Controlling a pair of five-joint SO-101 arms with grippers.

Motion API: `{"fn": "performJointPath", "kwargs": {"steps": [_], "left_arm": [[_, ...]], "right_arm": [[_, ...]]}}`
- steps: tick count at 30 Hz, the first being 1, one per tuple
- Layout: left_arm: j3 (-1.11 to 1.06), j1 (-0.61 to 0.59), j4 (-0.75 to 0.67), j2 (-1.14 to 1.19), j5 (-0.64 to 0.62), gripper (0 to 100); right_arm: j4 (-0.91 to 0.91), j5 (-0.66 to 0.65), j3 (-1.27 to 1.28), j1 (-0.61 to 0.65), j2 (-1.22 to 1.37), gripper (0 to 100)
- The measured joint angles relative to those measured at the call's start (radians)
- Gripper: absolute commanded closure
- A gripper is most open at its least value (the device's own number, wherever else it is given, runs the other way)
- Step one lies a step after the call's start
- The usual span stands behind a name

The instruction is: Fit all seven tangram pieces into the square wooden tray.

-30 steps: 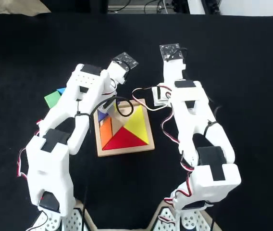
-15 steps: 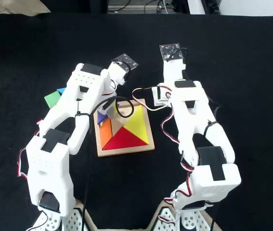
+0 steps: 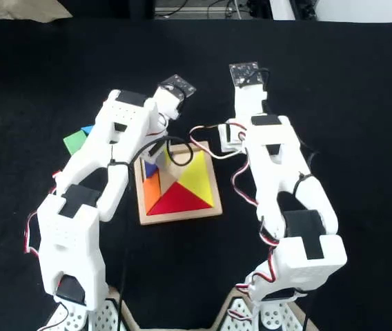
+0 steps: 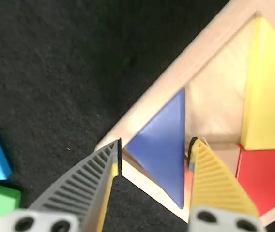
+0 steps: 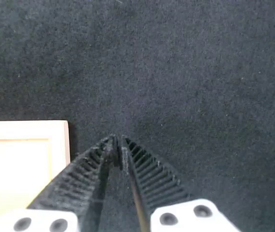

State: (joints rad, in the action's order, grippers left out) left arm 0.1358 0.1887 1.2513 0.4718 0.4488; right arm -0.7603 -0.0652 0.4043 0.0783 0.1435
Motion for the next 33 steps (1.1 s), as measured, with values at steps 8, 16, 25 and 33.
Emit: {"fn": "performJointPath", "kwargs": {"steps": [8,16,25,33], "left_arm": [[0.109,-0.032,0.074,0.000,0.000,76],[0.143,-0.029,0.104,0.011,0.000,76],[0.104,-0.091,0.104,0.012,0.052,76],[-0.040,-0.126,0.017,0.011,0.058,76]], "right_arm": [[0.000,0.000,0.000,0.000,0.000,98.4],[0.000,0.000,0.000,0.000,0.000,98.4],[0.000,0.000,0.000,0.000,0.000,98.4],[0.000,0.000,0.000,0.000,0.000,98.4]]}}
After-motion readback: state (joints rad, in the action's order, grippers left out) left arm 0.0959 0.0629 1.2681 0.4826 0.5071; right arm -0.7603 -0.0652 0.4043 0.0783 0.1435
